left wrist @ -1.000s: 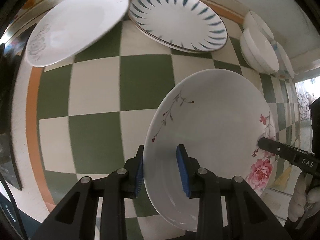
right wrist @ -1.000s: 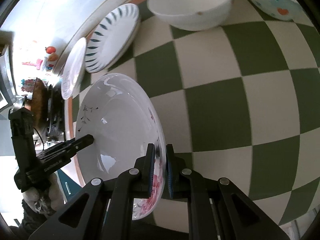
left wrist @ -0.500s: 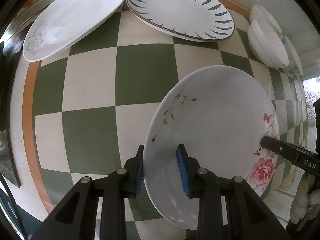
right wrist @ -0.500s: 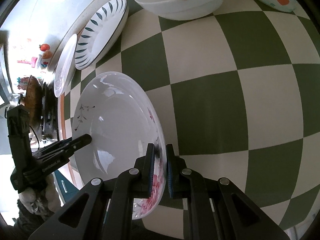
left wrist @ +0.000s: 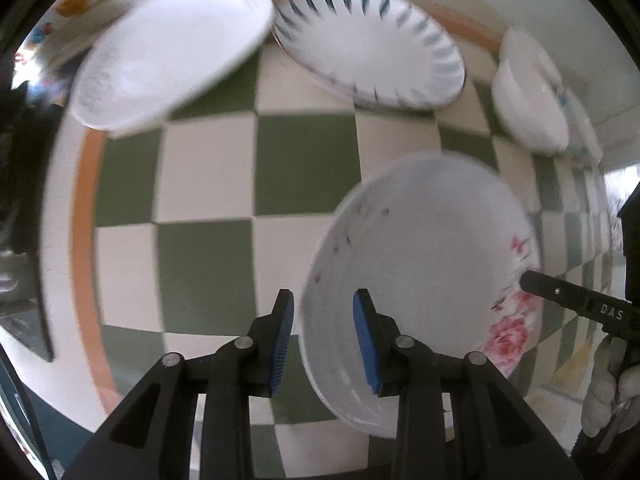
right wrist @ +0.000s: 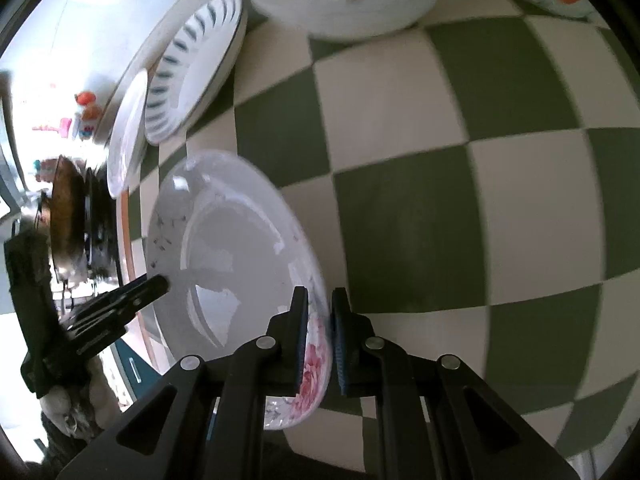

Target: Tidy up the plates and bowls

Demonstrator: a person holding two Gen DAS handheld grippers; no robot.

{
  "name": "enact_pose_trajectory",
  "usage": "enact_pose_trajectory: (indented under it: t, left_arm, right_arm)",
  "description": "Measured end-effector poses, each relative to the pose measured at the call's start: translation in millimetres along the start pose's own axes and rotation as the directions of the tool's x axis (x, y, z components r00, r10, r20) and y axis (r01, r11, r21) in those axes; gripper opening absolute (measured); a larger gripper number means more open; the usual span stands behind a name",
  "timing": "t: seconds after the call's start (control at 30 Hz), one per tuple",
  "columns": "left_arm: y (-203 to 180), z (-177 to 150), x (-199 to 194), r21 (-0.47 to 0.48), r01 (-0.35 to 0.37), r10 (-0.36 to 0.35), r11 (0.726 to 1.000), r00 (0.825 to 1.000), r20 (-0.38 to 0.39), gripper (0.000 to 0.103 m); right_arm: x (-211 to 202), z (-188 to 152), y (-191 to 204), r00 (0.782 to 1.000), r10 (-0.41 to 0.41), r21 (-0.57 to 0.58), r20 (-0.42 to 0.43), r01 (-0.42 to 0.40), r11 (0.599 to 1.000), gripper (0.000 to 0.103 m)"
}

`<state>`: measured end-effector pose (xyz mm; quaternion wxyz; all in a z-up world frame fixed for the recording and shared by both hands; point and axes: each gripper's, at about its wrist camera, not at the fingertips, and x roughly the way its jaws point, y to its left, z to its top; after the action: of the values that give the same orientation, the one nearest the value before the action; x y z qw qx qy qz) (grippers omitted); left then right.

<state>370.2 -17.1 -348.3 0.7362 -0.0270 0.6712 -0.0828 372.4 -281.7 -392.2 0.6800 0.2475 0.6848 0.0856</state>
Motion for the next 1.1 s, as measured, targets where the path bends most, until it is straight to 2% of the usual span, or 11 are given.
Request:
enact_pose_trajectory:
  t: [0.1, 0.2, 0.23, 0.3, 0.47, 0.63, 0.73, 0.8, 0.93, 1.03, 1.1]
  left_arm:
    - [14.9, 4.1, -33.3, -0.053, -0.016, 0.019, 0.998, 0.997, 0.072, 0.029]
    - [43.0, 12.6, -57.4, -0.131, -0.040, 0.059, 0.991, 0.989, 0.139, 0.029]
    - [54.5, 17.8, -62.6, -0.153, -0.046, 0.069, 0.987, 0.986, 0.150, 0.030]
    - [80.6, 28.8, -63.2, -0.214, -0.059, 0.094, 0.975, 0.983, 0.157, 0.030]
    - [150.3, 61.8, -43.7, -0.367, -0.032, 0.083, 0.930, 0.989, 0.124, 0.030]
    - [190.3, 79.1, -17.7, -0.438, -0.018, 0.070, 0.899, 0.992, 0.104, 0.030]
    - [202.9, 88.9, -3.1, -0.445, -0.008, 0.057, 0.895, 0.994, 0.096, 0.030]
    - [208.5, 94.1, 4.2, -0.447, 0.003, 0.043, 0.895, 0.995, 0.093, 0.030]
    - [217.2, 104.3, 13.9, -0.443, 0.025, 0.016, 0.896, 0.996, 0.090, 0.030]
    - [225.1, 114.5, 18.1, -0.441, 0.053, -0.010, 0.896, 0.995, 0.099, 0.029]
    - [229.5, 117.0, 19.8, -0.447, 0.079, -0.033, 0.891, 0.993, 0.111, 0.023]
  right_arm:
    - [-31.0, 4.1, 5.6, 0.996, -0.055, -0.012, 0.063, 0.056, 0.998, 0.016]
    - [-60.4, 9.4, 35.5, 0.977, -0.131, -0.097, 0.167, 0.149, 0.984, 0.035]
    - [-66.3, 13.2, 52.8, 0.972, -0.133, -0.142, 0.195, 0.162, 0.977, 0.043]
    - [-68.4, 24.3, 89.5, 0.971, -0.092, -0.234, 0.219, 0.144, 0.962, 0.050]
    - [-35.3, 81.5, 173.6, 0.988, 0.038, -0.369, 0.153, 0.022, 0.929, 0.050]
    - [21.8, 156.3, 234.0, 0.996, 0.035, -0.431, 0.082, 0.003, 0.902, 0.050]
    - [61.4, 203.1, 261.2, 0.998, -0.003, -0.464, 0.055, 0.029, 0.885, 0.050]
    - [82.0, 221.9, 269.4, 0.999, -0.025, -0.476, 0.042, 0.042, 0.879, 0.048]
    - [116.8, 249.1, 280.0, 0.999, -0.035, -0.488, 0.006, 0.034, 0.872, 0.031]
    - [129.6, 261.8, 281.3, 0.999, -0.041, -0.482, -0.012, 0.030, 0.876, 0.029]
    - [137.1, 269.2, 280.0, 0.999, -0.037, -0.464, -0.035, 0.016, 0.886, 0.028]
